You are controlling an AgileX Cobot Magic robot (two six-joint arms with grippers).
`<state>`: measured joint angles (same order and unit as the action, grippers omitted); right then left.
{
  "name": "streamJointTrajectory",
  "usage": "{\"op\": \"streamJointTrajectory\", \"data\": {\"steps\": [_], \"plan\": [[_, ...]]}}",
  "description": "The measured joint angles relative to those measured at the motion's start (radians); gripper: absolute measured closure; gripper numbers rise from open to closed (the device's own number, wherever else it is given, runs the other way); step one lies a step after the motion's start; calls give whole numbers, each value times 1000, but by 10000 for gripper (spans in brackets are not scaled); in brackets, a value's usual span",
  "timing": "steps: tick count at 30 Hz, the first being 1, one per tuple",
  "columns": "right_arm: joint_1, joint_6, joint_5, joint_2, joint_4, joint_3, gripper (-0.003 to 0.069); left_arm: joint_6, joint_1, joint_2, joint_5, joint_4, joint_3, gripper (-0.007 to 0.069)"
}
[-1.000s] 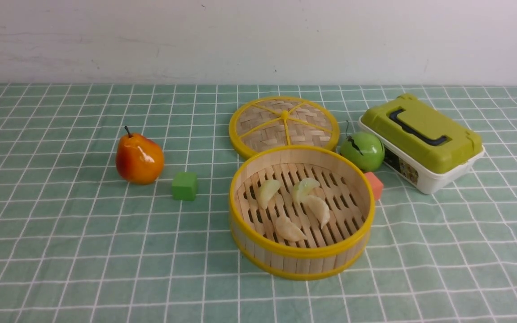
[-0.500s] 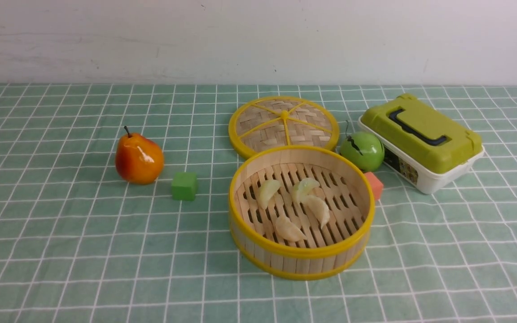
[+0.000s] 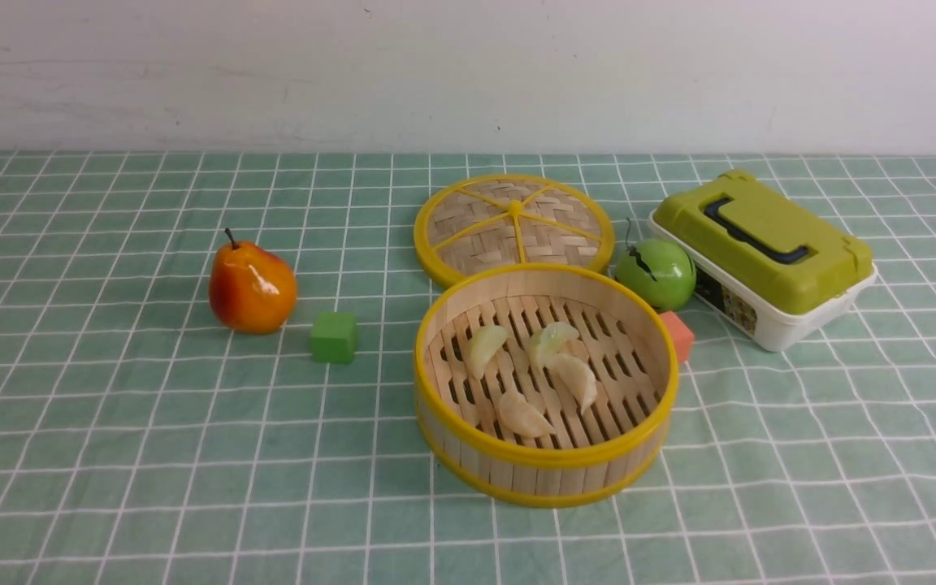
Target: Put the dumplings into the steamer on the table with the blue tablecloth.
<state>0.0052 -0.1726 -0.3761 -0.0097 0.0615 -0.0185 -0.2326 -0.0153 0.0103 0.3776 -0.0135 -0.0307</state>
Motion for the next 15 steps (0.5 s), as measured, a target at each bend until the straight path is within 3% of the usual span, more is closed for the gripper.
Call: {"op": "streamJointTrajectory", "data": {"steps": [15], "plan": [[0,0,0,0,0,0,565,-1,0,0,0,0,0,638]]}}
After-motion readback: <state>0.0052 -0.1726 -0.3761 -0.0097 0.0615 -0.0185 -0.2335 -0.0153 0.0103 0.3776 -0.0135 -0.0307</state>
